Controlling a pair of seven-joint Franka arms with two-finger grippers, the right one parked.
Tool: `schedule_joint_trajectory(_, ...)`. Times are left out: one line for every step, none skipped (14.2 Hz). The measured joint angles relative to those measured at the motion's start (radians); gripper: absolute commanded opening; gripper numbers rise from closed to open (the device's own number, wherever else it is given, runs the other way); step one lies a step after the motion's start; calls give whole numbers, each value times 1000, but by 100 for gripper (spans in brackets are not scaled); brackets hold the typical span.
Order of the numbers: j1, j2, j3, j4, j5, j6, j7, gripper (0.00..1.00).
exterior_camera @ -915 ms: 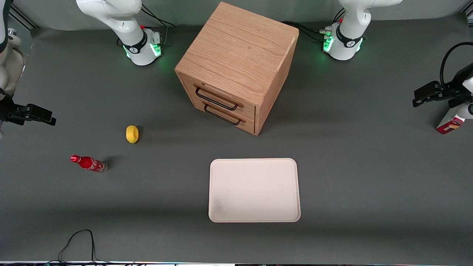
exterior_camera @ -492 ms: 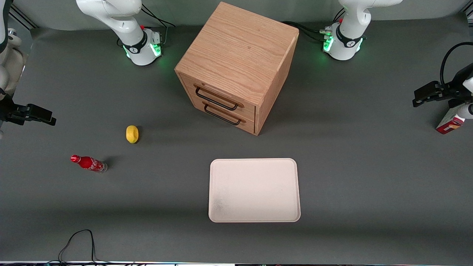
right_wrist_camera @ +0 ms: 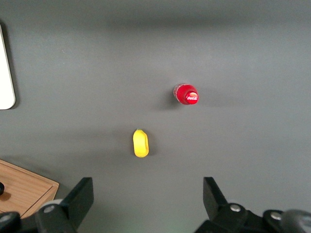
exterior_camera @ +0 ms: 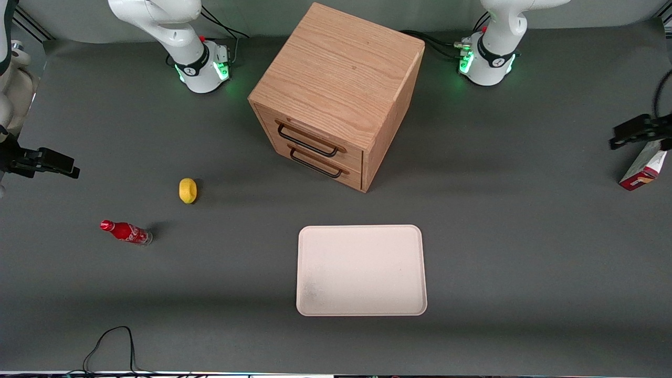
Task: Place red cookie box on tray
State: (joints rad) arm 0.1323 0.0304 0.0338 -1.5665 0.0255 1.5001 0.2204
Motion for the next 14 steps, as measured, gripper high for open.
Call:
schedule_joint_trajectory(42,-2,3,-15,14,8,58,100)
schedule_joint_trajectory(89,-5,5,-33,25,25,122,100)
schedule_joint_trajectory(140,-8,7,-57,32,54,187,100)
schedule_joint_trajectory(200,-13,8,-84,36,88,259,100)
schedule_joint_trajectory(271,-17,11,-115,37,127,339,100)
schedule_joint_trajectory(346,-20,13,-140,38,163,420,100)
schedule_joint_trajectory(424,-20,14,-160,37,195,506,100)
schedule_joint_trajectory(496,-19,16,-175,36,223,589,100)
schedule_joint_trajectory(562,-16,17,-187,36,249,668,100)
schedule_joint_trajectory(614,-10,17,-195,35,269,731,100)
schedule_joint_trajectory(656,-3,17,-200,34,282,775,100)
schedule_joint_trajectory(687,4,16,-205,34,284,801,100)
schedule_joint_trajectory(708,9,16,-208,34,284,820,100)
schedule_joint_trajectory(722,11,15,-211,34,284,835,100)
